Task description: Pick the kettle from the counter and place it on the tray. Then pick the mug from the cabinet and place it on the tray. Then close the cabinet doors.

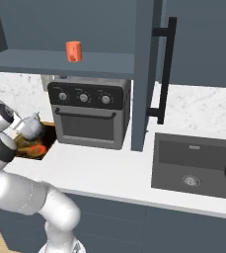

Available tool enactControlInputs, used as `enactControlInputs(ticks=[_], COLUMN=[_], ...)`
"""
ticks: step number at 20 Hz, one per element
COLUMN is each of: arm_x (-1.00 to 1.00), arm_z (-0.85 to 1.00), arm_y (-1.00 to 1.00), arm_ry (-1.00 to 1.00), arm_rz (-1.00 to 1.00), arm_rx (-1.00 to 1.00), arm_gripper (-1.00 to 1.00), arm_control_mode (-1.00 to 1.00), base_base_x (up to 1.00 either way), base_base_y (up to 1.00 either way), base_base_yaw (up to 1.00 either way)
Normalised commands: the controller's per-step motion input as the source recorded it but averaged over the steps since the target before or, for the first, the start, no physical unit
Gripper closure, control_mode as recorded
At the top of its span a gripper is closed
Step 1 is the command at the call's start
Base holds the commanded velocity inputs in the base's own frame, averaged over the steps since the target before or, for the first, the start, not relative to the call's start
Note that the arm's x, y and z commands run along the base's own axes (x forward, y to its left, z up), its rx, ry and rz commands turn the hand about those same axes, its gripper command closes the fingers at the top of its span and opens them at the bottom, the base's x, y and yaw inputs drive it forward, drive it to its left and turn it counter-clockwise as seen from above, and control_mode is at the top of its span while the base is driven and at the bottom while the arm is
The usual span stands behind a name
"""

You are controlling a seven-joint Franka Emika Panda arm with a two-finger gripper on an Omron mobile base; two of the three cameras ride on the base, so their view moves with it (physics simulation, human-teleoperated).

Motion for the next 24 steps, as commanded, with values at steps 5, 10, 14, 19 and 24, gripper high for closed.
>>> enactControlInputs(ticks=[5,10,14,19,24], arm_x=[0.42,0.33,0.28,0.29,0.28], arm_z=[-0.01,-0.09,-0.11,-0.08,-0.04], arm_y=[0.06,0.04,0.09,0.10,0.02], arm_ry=[0.10,0.03,0.01,0.00,0.00], arm_rz=[0.00,0.00,0.00,-0.01,-0.02], arm_rx=[0.00,0.00,0.00,0.00,0.00], arm_gripper=[1.00,1.00,1.00,1.00,1.00], arm_control_mode=[-1.00,-1.00,-1.00,-1.00,-1.00], base_base_x=[0.00,0.00,0.00,0.00,0.00], base_base_y=[0.00,0.00,0.00,0.00,0.00], base_base_yaw=[0.00,0.00,0.00,0.00,0.00])
